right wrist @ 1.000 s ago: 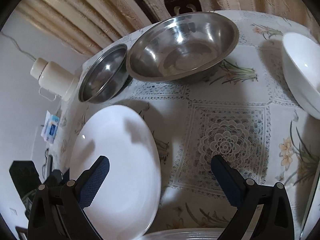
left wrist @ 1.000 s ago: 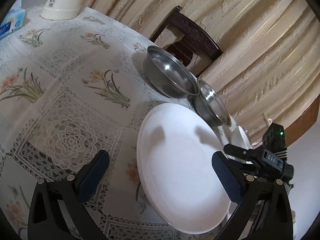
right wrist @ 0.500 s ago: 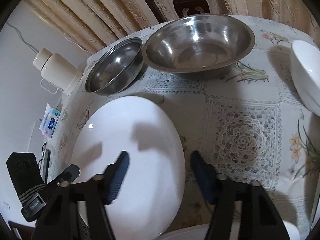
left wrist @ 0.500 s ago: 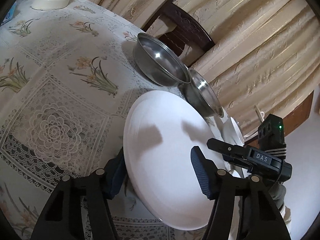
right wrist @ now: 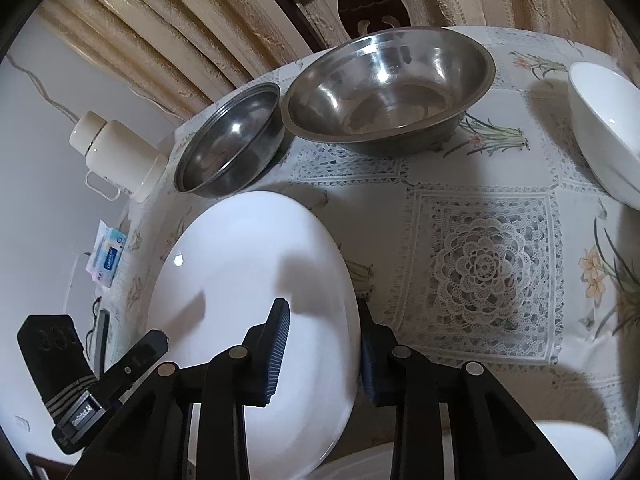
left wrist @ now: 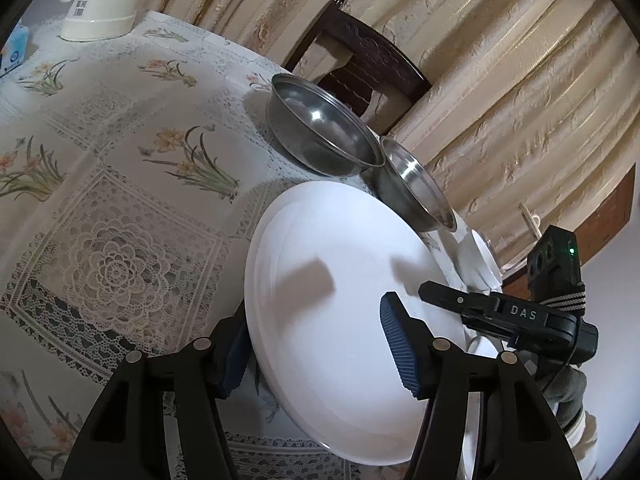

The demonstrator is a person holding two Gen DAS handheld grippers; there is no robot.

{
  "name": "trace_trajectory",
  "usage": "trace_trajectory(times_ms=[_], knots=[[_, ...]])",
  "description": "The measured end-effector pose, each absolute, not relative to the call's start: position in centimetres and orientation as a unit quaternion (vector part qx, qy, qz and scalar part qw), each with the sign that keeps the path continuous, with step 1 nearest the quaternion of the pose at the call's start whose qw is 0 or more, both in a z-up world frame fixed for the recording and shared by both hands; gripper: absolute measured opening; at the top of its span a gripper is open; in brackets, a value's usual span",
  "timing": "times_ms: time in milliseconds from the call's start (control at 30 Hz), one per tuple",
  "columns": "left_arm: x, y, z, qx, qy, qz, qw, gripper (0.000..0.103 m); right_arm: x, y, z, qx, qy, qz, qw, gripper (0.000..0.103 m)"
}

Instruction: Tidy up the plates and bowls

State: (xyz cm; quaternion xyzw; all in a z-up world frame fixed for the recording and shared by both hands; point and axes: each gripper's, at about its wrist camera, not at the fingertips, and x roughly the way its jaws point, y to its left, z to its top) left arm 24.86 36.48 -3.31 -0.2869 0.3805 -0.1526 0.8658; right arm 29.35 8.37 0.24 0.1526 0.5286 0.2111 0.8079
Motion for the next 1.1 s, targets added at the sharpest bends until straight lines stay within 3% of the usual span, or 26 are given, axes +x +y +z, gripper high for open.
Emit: trace_trajectory(times_ms=[667,1100], knots=[[24.0,37.1,-2.2,-0.307,0.357,-0.178,0.864,0.061,26.0,7.2,3.6,0.179,0.498,0.196,0.826,0.034],[22.5,31.5,0.7,-0.257,0.354,-0.241,0.866,0.061,20.2,0.8,4.7,0.218,0.473,0.15,0.841,0.034]])
